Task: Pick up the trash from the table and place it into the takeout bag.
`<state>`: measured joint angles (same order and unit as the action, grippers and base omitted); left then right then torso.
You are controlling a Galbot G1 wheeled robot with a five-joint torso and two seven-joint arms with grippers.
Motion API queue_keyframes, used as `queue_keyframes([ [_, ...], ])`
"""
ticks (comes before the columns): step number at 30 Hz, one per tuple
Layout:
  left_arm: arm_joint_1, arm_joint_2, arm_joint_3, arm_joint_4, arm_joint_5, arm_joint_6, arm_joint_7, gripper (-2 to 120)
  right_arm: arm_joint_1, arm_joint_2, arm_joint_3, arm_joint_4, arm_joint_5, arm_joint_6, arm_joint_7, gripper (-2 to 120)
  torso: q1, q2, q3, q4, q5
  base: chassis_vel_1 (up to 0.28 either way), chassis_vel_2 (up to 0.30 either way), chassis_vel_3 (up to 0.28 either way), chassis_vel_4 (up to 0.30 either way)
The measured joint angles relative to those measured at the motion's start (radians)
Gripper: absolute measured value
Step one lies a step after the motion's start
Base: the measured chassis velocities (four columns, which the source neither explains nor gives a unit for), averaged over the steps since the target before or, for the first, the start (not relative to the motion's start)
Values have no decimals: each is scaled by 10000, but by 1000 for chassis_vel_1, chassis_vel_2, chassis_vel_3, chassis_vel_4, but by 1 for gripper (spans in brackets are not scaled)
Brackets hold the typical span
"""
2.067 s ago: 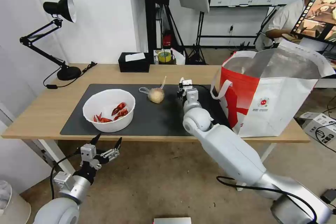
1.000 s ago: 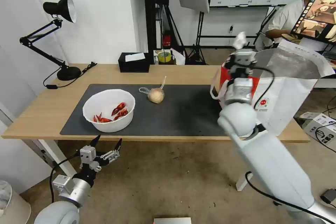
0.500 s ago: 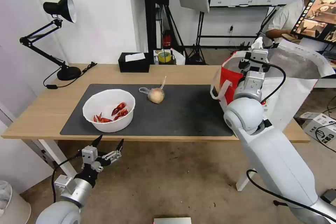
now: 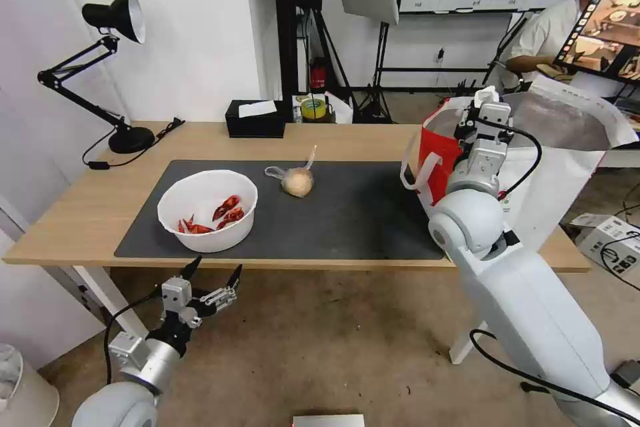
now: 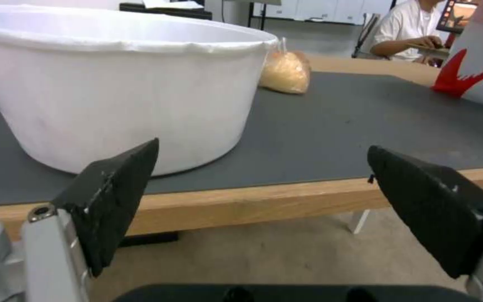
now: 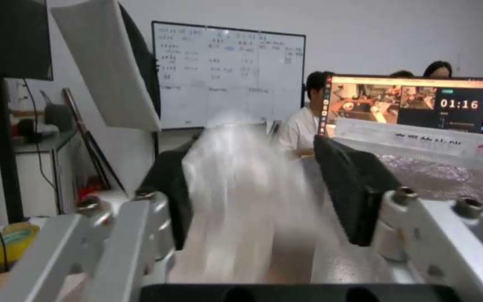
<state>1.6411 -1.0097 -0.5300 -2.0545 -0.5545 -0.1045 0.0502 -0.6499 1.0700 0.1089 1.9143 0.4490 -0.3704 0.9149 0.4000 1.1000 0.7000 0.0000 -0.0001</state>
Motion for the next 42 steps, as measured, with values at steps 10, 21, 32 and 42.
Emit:
queue_keyframes([
  [10,71,1,-49,-86,-19,9,-6,100,-65,-91,0,134,223,-27,-2,96,0,0,0,0,1,0,0,0,0],
  [21,86,17,-107,-143,-52,10,-9,100,-154,-164,-25,442,355,1170,-1263,100,0,0,-1,1,0,0,0,0,0],
  [32,155,-42,-246,-147,-57,-21,69,100,-1609,-1833,84,1811,2421,2281,-5606,100,0,0,-1,0,0,0,0,0,0],
  [42,225,-150,-381,-149,30,62,330,100,-4287,-3015,316,2706,1974,3694,-7775,100,0,0,-2,1,1,0,0,0,0],
])
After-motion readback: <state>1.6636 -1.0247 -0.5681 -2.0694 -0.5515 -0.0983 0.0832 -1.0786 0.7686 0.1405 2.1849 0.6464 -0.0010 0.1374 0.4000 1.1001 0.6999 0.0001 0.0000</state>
